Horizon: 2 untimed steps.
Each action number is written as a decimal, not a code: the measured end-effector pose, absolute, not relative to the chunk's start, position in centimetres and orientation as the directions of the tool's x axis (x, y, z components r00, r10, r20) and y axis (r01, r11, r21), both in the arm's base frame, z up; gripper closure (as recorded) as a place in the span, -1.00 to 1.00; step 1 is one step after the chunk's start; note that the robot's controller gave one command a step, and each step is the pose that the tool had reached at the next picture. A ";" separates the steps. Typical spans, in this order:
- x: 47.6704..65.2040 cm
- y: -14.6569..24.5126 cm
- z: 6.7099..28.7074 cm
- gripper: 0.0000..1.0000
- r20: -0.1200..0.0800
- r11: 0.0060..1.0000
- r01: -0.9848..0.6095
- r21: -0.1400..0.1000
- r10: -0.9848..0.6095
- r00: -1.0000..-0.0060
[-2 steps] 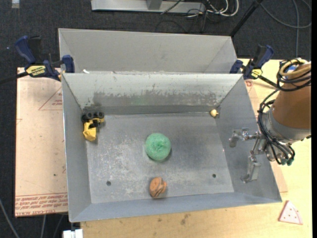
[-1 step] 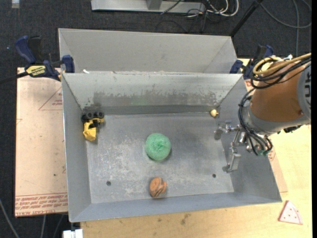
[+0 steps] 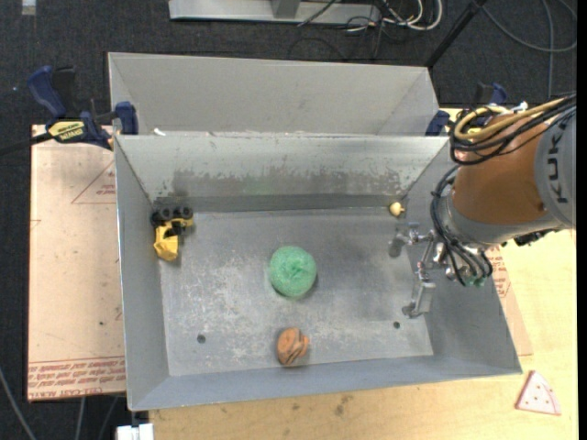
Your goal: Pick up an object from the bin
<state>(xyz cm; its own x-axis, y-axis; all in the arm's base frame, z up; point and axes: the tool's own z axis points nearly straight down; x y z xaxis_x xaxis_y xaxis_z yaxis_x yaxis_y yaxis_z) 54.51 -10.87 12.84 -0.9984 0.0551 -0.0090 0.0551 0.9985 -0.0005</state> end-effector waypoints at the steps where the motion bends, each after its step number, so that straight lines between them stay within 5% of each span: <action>1: 53.9 -8.9 12.1 -1.00 0.008 0.992 0.122 0.005 0.122 -0.992; 2: 57.2 -7.6 12.0 -1.00 -0.010 0.994 0.114 -0.003 0.114 -0.993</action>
Offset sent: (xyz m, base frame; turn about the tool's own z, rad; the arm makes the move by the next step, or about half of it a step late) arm 0.0742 0.0768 -0.0438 -0.1110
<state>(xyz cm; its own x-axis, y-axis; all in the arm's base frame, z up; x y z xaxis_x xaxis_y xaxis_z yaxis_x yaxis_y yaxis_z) 57.22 -7.65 11.97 -0.9935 0.1136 -0.0097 0.1136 0.9935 -0.0028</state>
